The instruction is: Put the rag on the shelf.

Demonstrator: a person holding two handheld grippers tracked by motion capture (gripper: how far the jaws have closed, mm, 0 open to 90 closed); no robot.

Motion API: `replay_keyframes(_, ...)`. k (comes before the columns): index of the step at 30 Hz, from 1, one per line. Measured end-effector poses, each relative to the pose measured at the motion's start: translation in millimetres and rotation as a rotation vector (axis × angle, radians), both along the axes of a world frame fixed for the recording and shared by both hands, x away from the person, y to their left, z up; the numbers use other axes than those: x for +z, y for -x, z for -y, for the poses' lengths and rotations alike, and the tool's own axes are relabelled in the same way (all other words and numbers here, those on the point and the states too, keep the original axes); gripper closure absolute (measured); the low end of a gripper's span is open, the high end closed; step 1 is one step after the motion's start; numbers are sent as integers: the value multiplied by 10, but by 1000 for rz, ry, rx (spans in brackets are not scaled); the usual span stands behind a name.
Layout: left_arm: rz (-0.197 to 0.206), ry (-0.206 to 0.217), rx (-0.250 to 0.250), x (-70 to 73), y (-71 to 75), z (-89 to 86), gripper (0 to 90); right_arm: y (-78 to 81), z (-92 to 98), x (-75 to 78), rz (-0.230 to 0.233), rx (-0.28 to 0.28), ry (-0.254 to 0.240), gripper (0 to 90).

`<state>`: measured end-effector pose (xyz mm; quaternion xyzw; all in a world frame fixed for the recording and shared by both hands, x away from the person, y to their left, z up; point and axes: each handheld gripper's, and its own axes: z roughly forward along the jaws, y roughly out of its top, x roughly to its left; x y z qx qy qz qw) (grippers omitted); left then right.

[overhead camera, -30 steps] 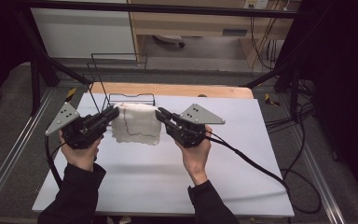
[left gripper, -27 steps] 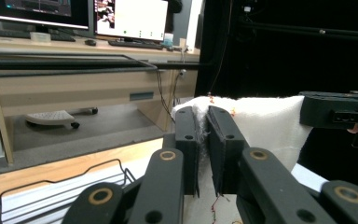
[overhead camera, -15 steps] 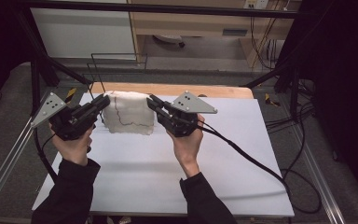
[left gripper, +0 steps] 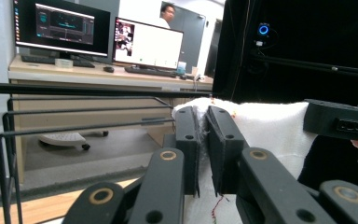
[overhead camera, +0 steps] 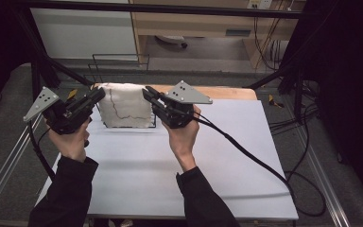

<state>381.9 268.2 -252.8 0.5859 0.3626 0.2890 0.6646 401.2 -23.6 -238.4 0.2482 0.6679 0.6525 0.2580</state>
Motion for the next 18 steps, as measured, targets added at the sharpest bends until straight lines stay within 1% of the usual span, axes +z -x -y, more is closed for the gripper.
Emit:
replay_keyframes(4, 11, 8, 13, 48, -30, -21, 828, -48, -36, 51, 8, 0, 0, 835)
replay_keyframes(10, 29, 1, 31, 148, -81, -74, 828, -105, -101, 143, 17, 4, -7, 835)
replay_keyframes(12, 31, 4, 37, 179, -104, -90, 828, -129, -124, 170, 23, 4, -7, 835)
replay_keyframes(18, 29, 0, 49, 254, -180, -127, 829, -205, -186, 248, 21, -1, -12, 835)
